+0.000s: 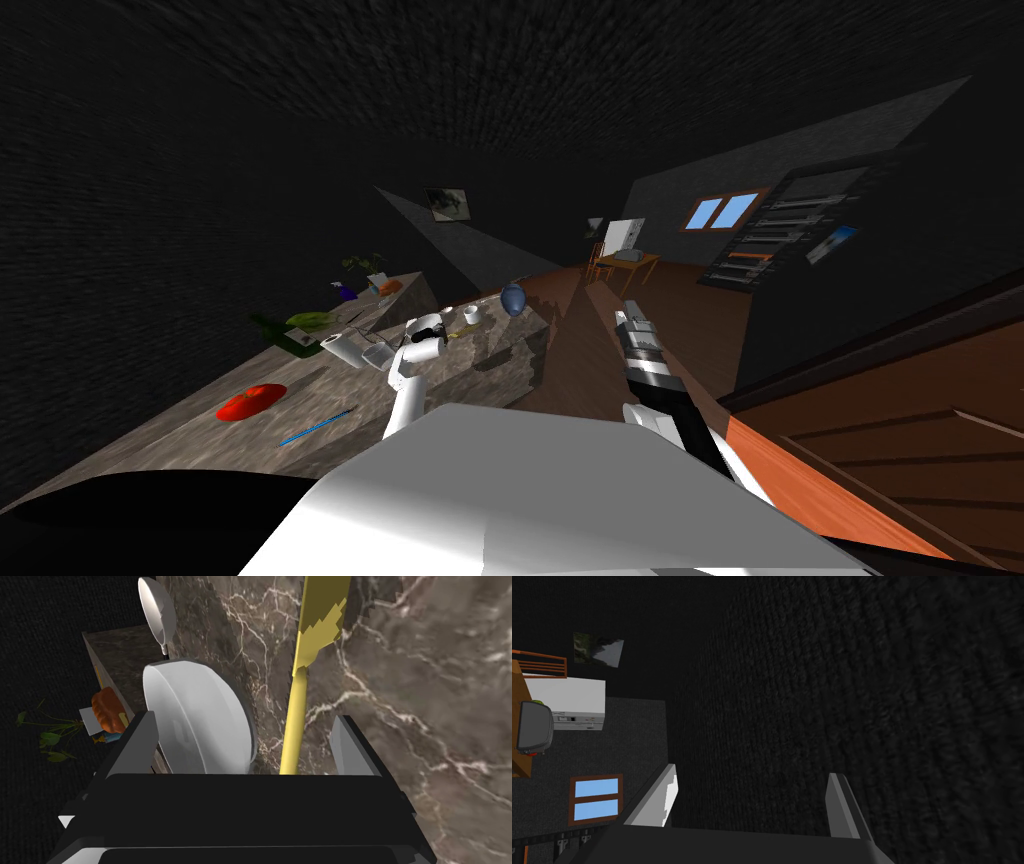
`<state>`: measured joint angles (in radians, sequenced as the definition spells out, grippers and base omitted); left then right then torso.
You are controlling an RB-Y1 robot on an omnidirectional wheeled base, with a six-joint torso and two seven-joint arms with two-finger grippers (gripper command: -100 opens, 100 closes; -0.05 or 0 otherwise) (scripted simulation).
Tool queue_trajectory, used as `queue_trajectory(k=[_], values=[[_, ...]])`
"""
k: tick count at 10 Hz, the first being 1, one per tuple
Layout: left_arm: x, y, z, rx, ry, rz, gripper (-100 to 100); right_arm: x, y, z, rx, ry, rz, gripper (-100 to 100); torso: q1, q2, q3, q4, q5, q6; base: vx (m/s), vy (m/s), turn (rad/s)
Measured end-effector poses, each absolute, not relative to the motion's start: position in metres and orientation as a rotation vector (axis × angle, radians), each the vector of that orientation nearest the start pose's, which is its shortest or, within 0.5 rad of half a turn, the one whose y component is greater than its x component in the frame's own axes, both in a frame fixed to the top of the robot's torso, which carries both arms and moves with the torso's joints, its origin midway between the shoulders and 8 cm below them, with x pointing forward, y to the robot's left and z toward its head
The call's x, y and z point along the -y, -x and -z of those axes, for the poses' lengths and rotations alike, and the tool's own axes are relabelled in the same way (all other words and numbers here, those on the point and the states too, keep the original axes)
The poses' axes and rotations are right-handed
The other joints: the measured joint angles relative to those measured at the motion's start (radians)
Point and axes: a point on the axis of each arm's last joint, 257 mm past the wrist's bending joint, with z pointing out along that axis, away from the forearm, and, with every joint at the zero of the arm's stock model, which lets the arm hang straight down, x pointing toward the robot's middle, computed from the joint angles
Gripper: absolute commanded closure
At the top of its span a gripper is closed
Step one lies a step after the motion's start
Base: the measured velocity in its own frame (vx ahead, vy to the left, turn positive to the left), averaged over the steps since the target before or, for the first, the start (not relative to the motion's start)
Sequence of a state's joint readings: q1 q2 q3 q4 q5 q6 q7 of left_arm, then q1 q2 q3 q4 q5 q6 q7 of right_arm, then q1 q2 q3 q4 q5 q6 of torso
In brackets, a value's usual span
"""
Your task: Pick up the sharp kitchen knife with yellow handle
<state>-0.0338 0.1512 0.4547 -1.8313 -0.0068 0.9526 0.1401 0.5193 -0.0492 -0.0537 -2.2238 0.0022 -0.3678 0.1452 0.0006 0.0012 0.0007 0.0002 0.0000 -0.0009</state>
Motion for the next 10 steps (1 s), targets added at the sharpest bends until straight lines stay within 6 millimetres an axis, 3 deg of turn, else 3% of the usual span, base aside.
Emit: queue_trajectory(k=[2, 3, 4, 6, 7, 10], values=[[-0.488, -0.433, 0.297, -1.122, 1.988, 0.533, -100, 0.306, -0.368, 0.033, -0.828, -0.713, -1.055, 0, 0.000, 0.000, 0.000, 0.000, 0.000, 0.000, -0.001, 0.001, -0.011], [-0.488, -0.433, 0.298, -1.122, 1.990, 0.532, 0, 0.306, -0.368, 0.033, -0.828, -0.713, -1.055, 0, 0.000, 0.000, 0.000, 0.000, 0.000, 0.000, 0.000, 0.000, 0.000], [-0.488, -0.433, 0.298, -1.122, 1.990, 0.532, -100, 0.306, -0.368, 0.033, -0.828, -0.713, -1.055, 0, 0.000, 0.000, 0.000, 0.000, 0.000, 0.000, 0.005, -0.004, 0.016], [-0.488, -0.435, 0.307, -1.127, 1.991, 0.531, -100, 0.306, -0.368, 0.033, -0.828, -0.713, -1.055, 0, -0.001, -0.001, 0.000, 0.000, 0.000, 0.000, 0.003, -0.004, 0.011], [-0.489, -0.436, 0.307, -1.127, 1.989, 0.532, 100, 0.306, -0.368, 0.033, -0.827, -0.713, -1.055, 0, -0.001, -0.001, 0.000, 0.000, 0.000, 0.000, 0.000, 0.000, 0.000], [-0.489, -0.436, 0.307, -1.127, 1.989, 0.532, 100, 0.306, -0.368, 0.033, -0.828, -0.713, -1.055, 0, 0.000, 0.000, 0.000, 0.000, 0.000, 0.000, 0.000, 0.000, 0.000]])
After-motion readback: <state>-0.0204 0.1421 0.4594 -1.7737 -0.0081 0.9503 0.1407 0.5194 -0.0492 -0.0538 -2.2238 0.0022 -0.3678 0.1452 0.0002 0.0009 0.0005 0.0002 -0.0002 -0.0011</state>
